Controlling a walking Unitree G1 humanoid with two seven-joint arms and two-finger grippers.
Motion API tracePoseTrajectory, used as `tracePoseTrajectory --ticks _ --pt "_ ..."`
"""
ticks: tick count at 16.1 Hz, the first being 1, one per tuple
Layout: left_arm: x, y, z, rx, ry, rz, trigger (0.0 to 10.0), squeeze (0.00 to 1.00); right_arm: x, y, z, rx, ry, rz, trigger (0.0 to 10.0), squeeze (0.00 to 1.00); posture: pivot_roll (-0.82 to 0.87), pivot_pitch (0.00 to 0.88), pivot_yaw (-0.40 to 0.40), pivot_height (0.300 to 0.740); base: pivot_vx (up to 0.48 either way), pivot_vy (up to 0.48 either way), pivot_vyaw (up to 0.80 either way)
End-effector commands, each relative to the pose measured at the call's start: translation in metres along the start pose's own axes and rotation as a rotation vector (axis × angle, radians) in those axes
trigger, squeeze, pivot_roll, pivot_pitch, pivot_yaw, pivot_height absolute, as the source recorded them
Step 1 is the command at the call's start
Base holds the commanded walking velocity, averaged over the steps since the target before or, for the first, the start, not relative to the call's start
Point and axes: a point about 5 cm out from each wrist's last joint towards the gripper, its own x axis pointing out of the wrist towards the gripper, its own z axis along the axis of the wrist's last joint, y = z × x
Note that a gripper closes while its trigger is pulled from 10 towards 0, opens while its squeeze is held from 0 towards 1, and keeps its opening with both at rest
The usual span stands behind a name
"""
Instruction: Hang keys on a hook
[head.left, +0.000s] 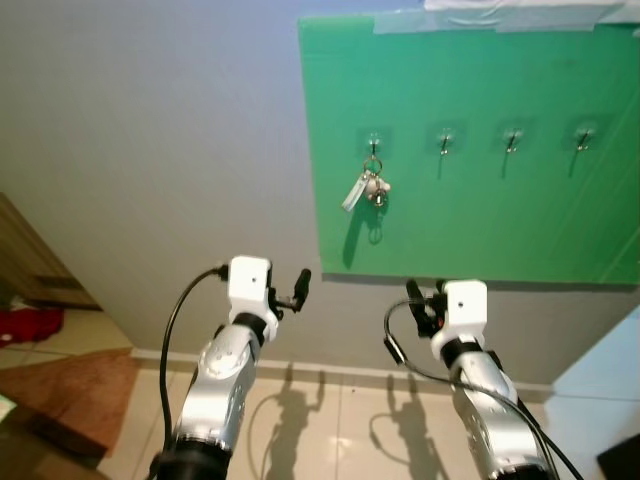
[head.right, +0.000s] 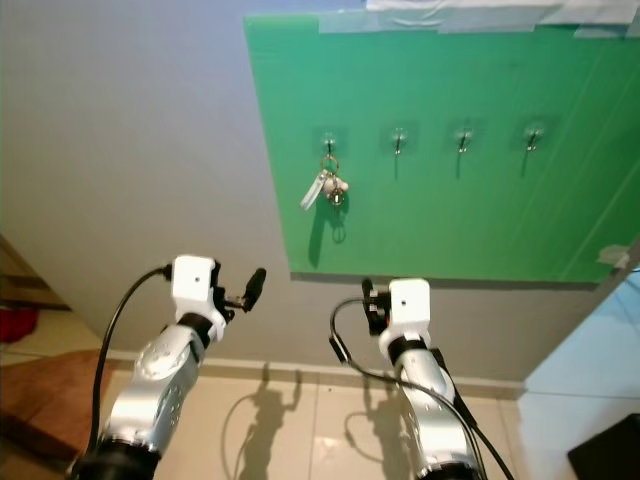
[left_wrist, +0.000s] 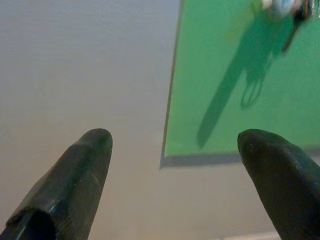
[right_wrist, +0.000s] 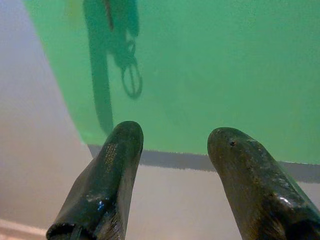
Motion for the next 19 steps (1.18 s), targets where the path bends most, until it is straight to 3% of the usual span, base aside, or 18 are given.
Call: tracePoseTrajectory --ticks 1,4,5,8,9,11,14,15,17,18,19 --pt "-0.002 0.005 0.016 -0.015 -0.072 0.013 10.0 1.0 0.001 -0.006 0.005 0.039 -0.011 -0.038 10.0 0.0 -0.07 0.0 0.056 0.74 0.0 0.0 0.0" --pt "-0.009 0.006 0.03 0.038 -0.076 -0.051 10.0 1.0 -0.005 -0.016 0.005 0.026 -0.017 -0.081 10.0 0.0 -0.06 0.0 0.036 0.74 0.0 0.0 0.0" --pt "-0.015 0.011 0.032 0.009 -0.082 -0.02 10.0 1.0 -0.007 -0.019 0.005 0.033 -0.014 -0.08 10.0 0.0 -0.06 0.0 0.03 0.74 0.0 0.0 0.0" --pt "-0.034 0.022 0.011 -0.007 -0.02 0.059 10.0 1.0 -0.018 -0.02 0.001 -0.017 0.023 -0.022 10.0 0.0 -0.06 0.0 0.009 0.74 0.0 0.0 0.0" --pt "-0.037 0.015 0.009 -0.014 -0.003 0.043 10.0 1.0 -0.027 -0.017 -0.001 -0.019 0.035 0.005 10.0 0.0 -0.05 0.0 0.009 0.74 0.0 0.0 0.0" --pt "-0.037 0.009 0.008 -0.007 0.011 0.015 10.0 1.0 -0.03 -0.013 -0.003 -0.014 0.045 0.023 10.0 0.0 -0.06 0.0 0.013 0.74 0.0 0.0 0.0" --pt "-0.025 0.022 -0.001 0.018 0.091 0.047 10.0 1.0 -0.028 -0.018 -0.015 -0.002 0.096 -0.013 10.0 0.0 -0.07 0.0 0.021 0.74 0.0 0.0 0.0" --pt "-0.016 0.033 -0.016 -0.037 0.188 0.096 10.0 0.0 -0.024 -0.026 -0.03 -0.054 0.179 -0.028 10.0 0.0 -0.08 0.0 0.027 0.74 0.0 0.0 0.0" --pt "-0.01 0.041 -0.04 -0.046 0.32 0.123 10.0 0.0 -0.019 -0.036 -0.043 0.003 0.253 -0.068 10.0 0.0 -0.08 0.0 0.031 0.74 0.0 0.0 0.0" --pt "-0.015 0.054 -0.066 -0.059 0.457 0.192 10.0 0.0 -0.015 -0.037 -0.058 0.048 0.339 -0.069 10.0 0.0 -0.09 0.0 0.04 0.74 0.0 0.0 0.0" --pt "-0.019 0.058 -0.077 -0.074 0.515 0.226 10.0 0.0 -0.015 -0.035 -0.066 0.057 0.391 -0.061 10.0 0.0 -0.09 0.0 0.041 0.74 0.0 0.0 0.0"
